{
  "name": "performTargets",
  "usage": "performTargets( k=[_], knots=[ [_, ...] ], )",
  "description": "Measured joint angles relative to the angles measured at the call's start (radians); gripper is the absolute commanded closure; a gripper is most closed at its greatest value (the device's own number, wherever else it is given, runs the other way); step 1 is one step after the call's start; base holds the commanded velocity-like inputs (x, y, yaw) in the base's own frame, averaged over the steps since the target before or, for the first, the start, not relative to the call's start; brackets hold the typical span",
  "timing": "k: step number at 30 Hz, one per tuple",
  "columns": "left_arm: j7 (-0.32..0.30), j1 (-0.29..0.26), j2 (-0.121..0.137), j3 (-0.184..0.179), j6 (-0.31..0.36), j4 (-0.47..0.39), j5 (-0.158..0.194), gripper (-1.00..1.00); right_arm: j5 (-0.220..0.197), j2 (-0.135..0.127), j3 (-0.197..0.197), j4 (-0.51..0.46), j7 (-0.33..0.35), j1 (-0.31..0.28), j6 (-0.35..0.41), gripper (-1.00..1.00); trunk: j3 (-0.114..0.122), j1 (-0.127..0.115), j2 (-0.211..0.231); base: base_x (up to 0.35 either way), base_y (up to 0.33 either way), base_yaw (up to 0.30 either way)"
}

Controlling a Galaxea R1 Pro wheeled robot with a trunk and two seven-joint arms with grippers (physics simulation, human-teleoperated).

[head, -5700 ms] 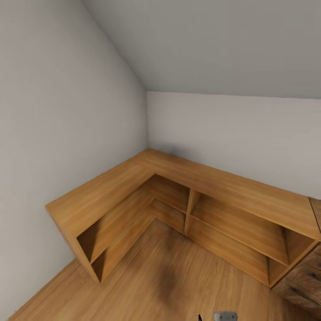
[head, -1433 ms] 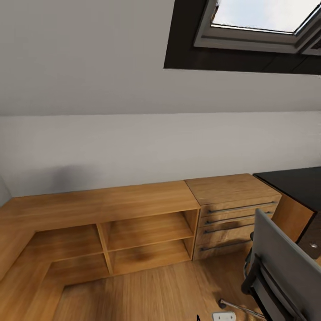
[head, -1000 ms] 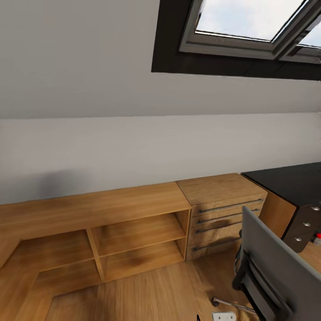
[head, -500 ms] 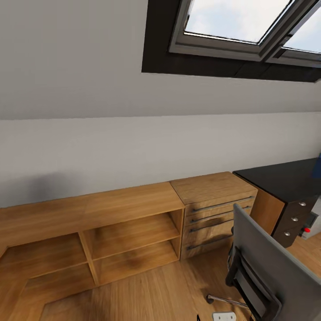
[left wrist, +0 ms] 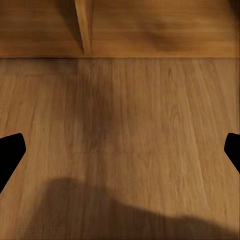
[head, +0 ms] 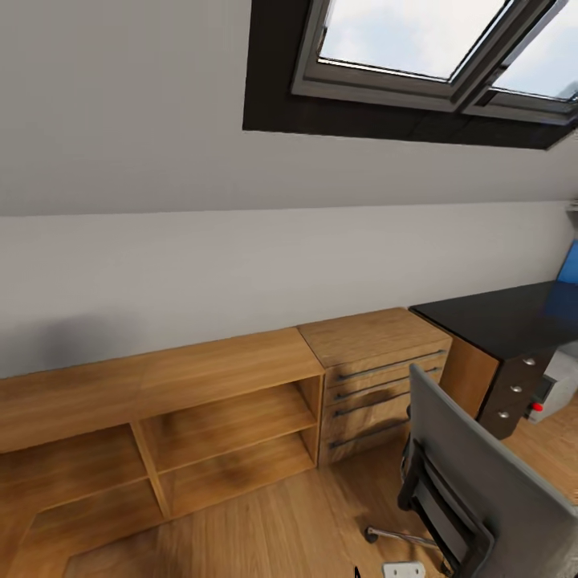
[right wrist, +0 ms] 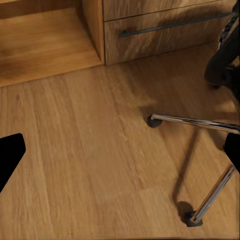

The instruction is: In the bedroom, organize the workspace by keeping the computer under the desk, ensuring the monitor is on the desk, placing the keyboard on the desk next to the monitor, placing the mouse on the desk next to the keyboard, moving the folder from the swivel chair onto the desk next to the mouse, stacking the notebook on top of the folder with the pen on top of the notebook, and positioning the swivel chair next to the desk.

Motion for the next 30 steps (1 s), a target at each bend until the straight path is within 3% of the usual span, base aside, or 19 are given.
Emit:
performTargets(
  k=[16,30],
  knots=[
    [-0.004,0.000,0.003,0.001,-0.003,0.002,0.001,-1.00,-0.003,0.000,-0.001,0.000,0.000,0.000,0.000,-1.00,0.000,0.000,0.000,0.149,0.171,-0.261],
    [-0.005,0.000,0.004,0.001,-0.002,0.004,0.000,-1.00,-0.003,0.000,-0.002,0.001,0.000,0.000,0.001,-1.00,0.000,0.000,0.000,0.039,0.029,-0.272]
  ],
)
